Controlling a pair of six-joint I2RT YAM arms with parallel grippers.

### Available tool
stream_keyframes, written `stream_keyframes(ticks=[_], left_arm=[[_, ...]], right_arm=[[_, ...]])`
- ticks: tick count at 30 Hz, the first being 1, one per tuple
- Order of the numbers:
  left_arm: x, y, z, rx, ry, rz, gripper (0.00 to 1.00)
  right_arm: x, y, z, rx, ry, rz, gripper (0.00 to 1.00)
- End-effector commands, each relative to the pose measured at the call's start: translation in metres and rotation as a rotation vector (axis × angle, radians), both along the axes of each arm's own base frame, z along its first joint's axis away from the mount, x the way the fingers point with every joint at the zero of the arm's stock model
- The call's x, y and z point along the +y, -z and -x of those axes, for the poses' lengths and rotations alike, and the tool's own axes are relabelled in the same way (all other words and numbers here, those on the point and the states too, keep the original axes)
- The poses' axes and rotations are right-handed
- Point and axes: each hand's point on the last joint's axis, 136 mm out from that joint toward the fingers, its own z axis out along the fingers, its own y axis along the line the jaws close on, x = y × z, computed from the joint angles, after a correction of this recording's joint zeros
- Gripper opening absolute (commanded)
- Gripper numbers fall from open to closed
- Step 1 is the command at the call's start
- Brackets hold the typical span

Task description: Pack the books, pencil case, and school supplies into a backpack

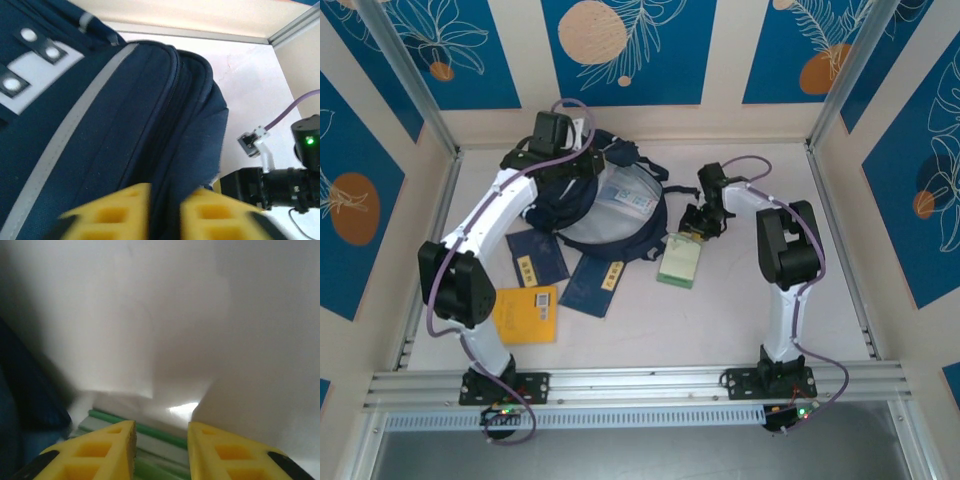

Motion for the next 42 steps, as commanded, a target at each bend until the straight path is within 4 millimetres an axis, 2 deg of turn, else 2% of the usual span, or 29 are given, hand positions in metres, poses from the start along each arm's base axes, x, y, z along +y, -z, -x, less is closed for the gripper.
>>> stream_keyframes(ticks=[1,5,9,11,13,17,19,22,25,29,31,36,42], left_arm=[[-0.006,-0.003,0.013,0.015,0.011,0.044,0.42],[-0.008,-0.012,0.033,0.013,0.033,0.039,0.56],[0.003,-0.012,0.056,0.016,0.019,0.022,0.62],[0.008,-0.009,0.070,0.019,0.019,0.019,0.63],[0.008,-0.002,0.085,0.039,0.038,0.017,0.64],[-0.003,0.015,0.121,0.094,0.102,0.007,0.63],[-0.012,0.022,0.141,0.114,0.141,0.002,0.62],[-0.021,0.033,0.168,0.143,0.192,0.001,0.61],[-0.023,0.042,0.185,0.157,0.209,0.016,0.60],[-0.018,0.054,0.200,0.174,0.216,0.010,0.59],[-0.015,0.060,0.205,0.181,0.213,0.001,0.58],[-0.010,0.075,0.215,0.206,0.207,-0.005,0.57],[-0.006,0.082,0.217,0.211,0.202,-0.026,0.57]], right_arm=[[0.002,-0.008,0.032,0.028,-0.025,-0.008,0.31],[0.007,-0.007,0.073,0.045,-0.022,-0.021,0.28],[0.024,-0.007,0.128,0.069,-0.071,-0.050,0.28],[0.026,-0.008,0.147,0.073,-0.096,-0.043,0.28],[0.018,-0.013,0.154,0.056,-0.097,-0.005,0.29],[0.005,-0.025,0.154,-0.008,-0.123,0.055,0.42],[0.012,-0.029,0.155,-0.024,-0.189,0.044,0.45],[0.035,-0.030,0.164,-0.013,-0.317,0.013,0.48],[0.050,-0.023,0.174,-0.007,-0.399,0.047,0.52],[0.064,-0.014,0.188,0.011,-0.459,0.048,0.51],[0.064,-0.010,0.191,0.009,-0.468,0.058,0.46],[0.057,-0.003,0.189,0.004,-0.438,0.099,0.15],[0.052,-0.003,0.190,-0.016,-0.416,0.104,0.03]])
